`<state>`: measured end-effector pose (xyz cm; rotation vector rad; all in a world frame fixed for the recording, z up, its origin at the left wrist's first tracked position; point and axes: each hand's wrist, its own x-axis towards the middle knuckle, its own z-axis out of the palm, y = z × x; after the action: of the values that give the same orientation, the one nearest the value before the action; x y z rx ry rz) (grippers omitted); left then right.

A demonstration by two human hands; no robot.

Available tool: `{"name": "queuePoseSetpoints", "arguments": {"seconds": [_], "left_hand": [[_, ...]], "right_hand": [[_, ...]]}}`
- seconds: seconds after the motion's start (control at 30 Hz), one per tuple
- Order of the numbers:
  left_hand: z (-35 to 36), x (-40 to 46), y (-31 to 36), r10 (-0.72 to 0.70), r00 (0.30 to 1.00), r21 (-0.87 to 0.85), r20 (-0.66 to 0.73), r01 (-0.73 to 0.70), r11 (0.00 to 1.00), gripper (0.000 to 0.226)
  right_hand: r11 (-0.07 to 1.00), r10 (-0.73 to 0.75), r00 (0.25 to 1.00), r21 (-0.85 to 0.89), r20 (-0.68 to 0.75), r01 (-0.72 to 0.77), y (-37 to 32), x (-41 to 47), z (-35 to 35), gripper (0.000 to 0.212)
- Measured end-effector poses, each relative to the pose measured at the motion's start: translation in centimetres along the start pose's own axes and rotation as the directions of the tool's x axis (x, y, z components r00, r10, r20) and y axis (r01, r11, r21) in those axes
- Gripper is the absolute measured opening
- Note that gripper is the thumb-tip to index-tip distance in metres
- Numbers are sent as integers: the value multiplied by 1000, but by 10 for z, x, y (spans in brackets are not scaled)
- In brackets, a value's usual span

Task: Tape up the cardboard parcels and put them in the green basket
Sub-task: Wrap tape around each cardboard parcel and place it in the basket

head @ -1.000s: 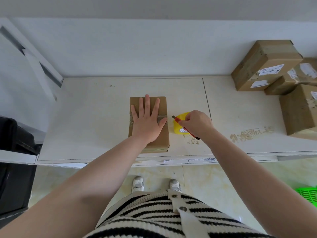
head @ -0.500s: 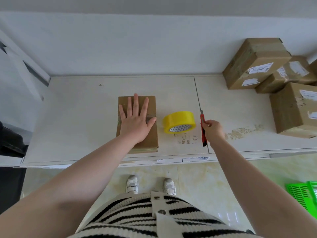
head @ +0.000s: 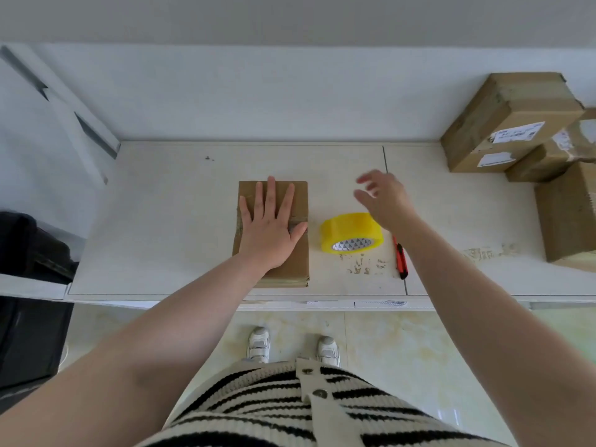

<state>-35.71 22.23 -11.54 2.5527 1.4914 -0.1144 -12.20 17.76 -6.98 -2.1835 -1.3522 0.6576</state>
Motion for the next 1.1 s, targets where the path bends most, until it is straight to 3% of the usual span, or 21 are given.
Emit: {"name": "queuePoseSetpoints", "arguments": {"seconds": [0.07,0.1,0.17,0.27,0.43,0.73,0.83,0.9,0.93,1.0,1.07,1.1], "left_hand": [[-1,0,0,-3,1000,7,6,3,1000,78],[-1,0,0,-6,1000,7,11,6,1000,78],[-1,0,0,-9,1000,-1,12,9,1000,76],[0,1,-1,-3,1000,-6,9,3,1000,76],[0,1,-1,7,1000,4,2,-7,1000,76],[-4,0,0,13,1000,-2,26,-13,1000,76],[-11,-2,4,12,999,21,44,-13,1000,76],[-18,-5,11,44,999,69,-28,-42,997,74],[-23,-6,16,83,994,23,-70,-82,996,70],[-37,-11,32,141,984,-352,-111,-172,920,57],[-52,-19,51,169,978,-708,-125,-207,675,46],[-58,-23,60,158,978,-769,-140,-208,604,42]], "right_hand": [[979,-182,949,-43,256,199,-33,8,6,28],[968,-180,902,-93,393,233,-45,10,11,31],[955,-48,801,-207,597,212,-58,14,20,34],[932,81,688,-299,721,204,-59,17,23,27],[971,62,725,-210,686,116,-46,11,19,7],[996,-20,829,81,559,-31,-24,-32,-5,6],[938,84,928,286,362,-196,-7,-51,-19,5],[824,160,952,496,260,-274,-2,-62,-24,9],[752,178,953,591,244,-292,-3,-68,-25,12],[654,185,958,700,220,-287,-10,-77,-24,19],[630,176,969,736,176,-248,-18,-83,-20,25],[624,171,974,748,151,-225,-22,-85,-19,26]]}}
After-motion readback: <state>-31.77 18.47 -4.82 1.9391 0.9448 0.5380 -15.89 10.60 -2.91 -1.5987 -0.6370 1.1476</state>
